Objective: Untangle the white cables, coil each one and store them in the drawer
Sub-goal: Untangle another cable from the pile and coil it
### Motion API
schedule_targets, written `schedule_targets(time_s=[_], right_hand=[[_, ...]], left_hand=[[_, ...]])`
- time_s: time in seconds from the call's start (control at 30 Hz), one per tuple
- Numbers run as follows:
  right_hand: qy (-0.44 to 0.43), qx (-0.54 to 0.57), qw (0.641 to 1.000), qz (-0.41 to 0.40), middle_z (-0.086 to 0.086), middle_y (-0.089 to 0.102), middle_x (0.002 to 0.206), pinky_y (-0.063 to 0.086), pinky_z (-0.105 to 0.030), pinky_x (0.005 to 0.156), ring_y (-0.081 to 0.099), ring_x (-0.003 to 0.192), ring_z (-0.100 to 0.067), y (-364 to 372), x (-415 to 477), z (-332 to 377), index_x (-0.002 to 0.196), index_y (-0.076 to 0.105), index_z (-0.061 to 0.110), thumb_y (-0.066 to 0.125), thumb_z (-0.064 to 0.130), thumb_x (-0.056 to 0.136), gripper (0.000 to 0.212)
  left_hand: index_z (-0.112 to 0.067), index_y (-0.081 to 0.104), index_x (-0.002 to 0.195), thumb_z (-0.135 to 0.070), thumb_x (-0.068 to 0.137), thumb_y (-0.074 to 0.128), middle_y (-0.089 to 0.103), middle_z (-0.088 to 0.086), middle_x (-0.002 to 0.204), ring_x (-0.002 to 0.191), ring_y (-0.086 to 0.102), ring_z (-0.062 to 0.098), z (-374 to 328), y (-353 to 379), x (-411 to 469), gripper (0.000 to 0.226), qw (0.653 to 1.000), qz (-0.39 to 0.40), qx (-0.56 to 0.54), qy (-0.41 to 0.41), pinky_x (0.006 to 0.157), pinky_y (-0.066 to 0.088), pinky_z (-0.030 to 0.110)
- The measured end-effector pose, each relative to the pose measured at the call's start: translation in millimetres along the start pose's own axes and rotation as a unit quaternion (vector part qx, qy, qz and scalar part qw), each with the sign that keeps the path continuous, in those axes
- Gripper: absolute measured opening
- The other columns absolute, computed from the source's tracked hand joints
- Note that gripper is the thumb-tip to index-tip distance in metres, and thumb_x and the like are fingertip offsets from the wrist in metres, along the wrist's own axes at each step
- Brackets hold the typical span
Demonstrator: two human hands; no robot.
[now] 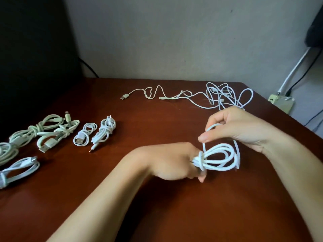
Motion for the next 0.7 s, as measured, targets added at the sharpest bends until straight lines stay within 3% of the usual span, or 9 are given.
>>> schedule_targets(time_s=[0.1, 0.17, 0.27, 0.3, 0.37, 0.43, 0.53, 0.6, 0.7], right_hand=[[-0.045, -0.088, 0.988, -0.119, 0.012, 0.043, 0.037, 0.028, -0.011, 0.046, 0.040, 0.041, -0.002, -6.5, -4.4, 15.2, 0.055, 0.068, 0.015, 0.088, 0.025, 0.056, 0.023], [-0.082, -0.159, 0.959, -0.218, 0.010, 0.048, 0.038, 0.031, -0.015, 0.045, 0.047, 0.043, -0.007, -13.0, -12.8, 25.8, 0.054, 0.067, 0.019, 0.085, 0.030, 0.061, 0.022], [-0.181, -0.269, 0.886, -0.332, 0.010, 0.045, 0.040, 0.033, -0.015, 0.050, 0.052, 0.050, -0.005, -7.9, -30.3, 46.0, 0.055, 0.066, 0.023, 0.078, 0.036, 0.072, 0.025], [-0.228, -0.314, 0.852, -0.353, 0.010, 0.041, 0.041, 0.034, -0.020, 0.051, 0.049, 0.048, -0.009, 0.4, -37.1, 54.0, 0.057, 0.066, 0.022, 0.075, 0.035, 0.076, 0.024], [-0.303, -0.369, 0.796, -0.371, 0.008, 0.046, 0.048, 0.037, -0.024, 0.046, 0.049, 0.044, -0.016, 20.7, -48.1, 64.3, 0.060, 0.066, 0.018, 0.069, 0.029, 0.080, 0.023], [-0.342, -0.390, 0.770, -0.370, 0.001, 0.054, 0.052, 0.042, -0.029, 0.044, 0.053, 0.046, -0.023, 34.7, -53.1, 65.4, 0.067, 0.068, 0.015, 0.063, 0.026, 0.086, 0.023], [-0.371, -0.369, 0.779, -0.346, -0.004, 0.068, 0.070, 0.048, -0.037, 0.053, 0.062, 0.058, -0.024, 48.0, -51.4, 61.8, 0.090, 0.072, 0.011, 0.053, 0.022, 0.092, 0.021], [-0.371, -0.323, 0.805, -0.332, -0.003, 0.071, 0.079, 0.047, -0.028, 0.062, 0.062, 0.067, -0.016, 49.8, -46.8, 58.6, 0.101, 0.070, 0.009, 0.052, 0.020, 0.092, 0.023], [-0.333, -0.264, 0.847, -0.319, 0.005, 0.064, 0.072, 0.042, -0.020, 0.063, 0.056, 0.073, -0.013, 43.1, -36.6, 52.3, 0.103, 0.068, 0.010, 0.054, 0.022, 0.091, 0.022]], left_hand=[[-0.021, 0.061, 0.076, -0.011, 0.093, 0.050, 0.058, -0.005, 0.076, 0.073, 0.053, 0.010, 1.9, -3.8, 8.4, 0.022, 0.994, -0.067, 0.085, -0.035, 0.066, 0.041, 0.019], [-0.015, 0.062, 0.080, -0.010, 0.091, 0.048, 0.065, 0.005, 0.088, 0.086, 0.060, 0.023, 6.6, -10.4, 11.2, 0.019, 0.984, -0.130, 0.107, -0.062, 0.078, 0.050, 0.032], [-0.009, 0.063, 0.089, -0.006, 0.083, 0.042, 0.064, 0.012, 0.095, 0.091, 0.061, 0.035, 20.2, -23.2, 8.8, 0.022, 0.963, -0.218, 0.114, -0.110, 0.084, 0.052, 0.044], [-0.009, 0.063, 0.090, -0.006, 0.082, 0.041, 0.064, 0.013, 0.095, 0.091, 0.061, 0.036, 25.3, -25.9, 8.3, 0.024, 0.959, -0.234, 0.107, -0.120, 0.083, 0.052, 0.045], [-0.010, 0.061, 0.093, -0.010, 0.082, 0.040, 0.063, 0.013, 0.098, 0.092, 0.061, 0.036, 31.4, -29.1, 9.3, 0.024, 0.952, -0.258, 0.097, -0.130, 0.082, 0.052, 0.044], [-0.009, 0.059, 0.100, -0.015, 0.089, 0.040, 0.063, 0.013, 0.100, 0.093, 0.061, 0.035, 36.8, -35.2, 9.5, 0.022, 0.941, -0.296, 0.090, -0.140, 0.080, 0.051, 0.039], [-0.002, 0.061, 0.087, -0.014, 0.094, 0.044, 0.058, 0.014, 0.081, 0.075, 0.054, 0.028, 44.6, -49.2, 0.0, 0.021, 0.926, -0.351, -0.009, -0.138, 0.070, 0.045, 0.033], [-0.009, 0.052, 0.064, -0.016, 0.089, 0.047, 0.047, 0.005, 0.062, 0.056, 0.041, 0.018, 46.3, -57.0, -7.7, 0.026, 0.918, -0.365, -0.104, -0.114, 0.053, 0.037, 0.027], [-0.016, 0.045, 0.058, -0.007, 0.094, 0.048, 0.032, -0.006, 0.046, 0.038, 0.026, 0.007, 52.5, -63.6, -17.4, 0.037, 0.875, -0.386, -0.280, -0.085, 0.038, 0.020, 0.016]])
Point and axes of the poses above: each hand's wrist, its own x-axis towards the middle knuckle, its own y-axis out of the palm, z = x × y, the point moved 7 cm from there along x, towards the middle knuckle
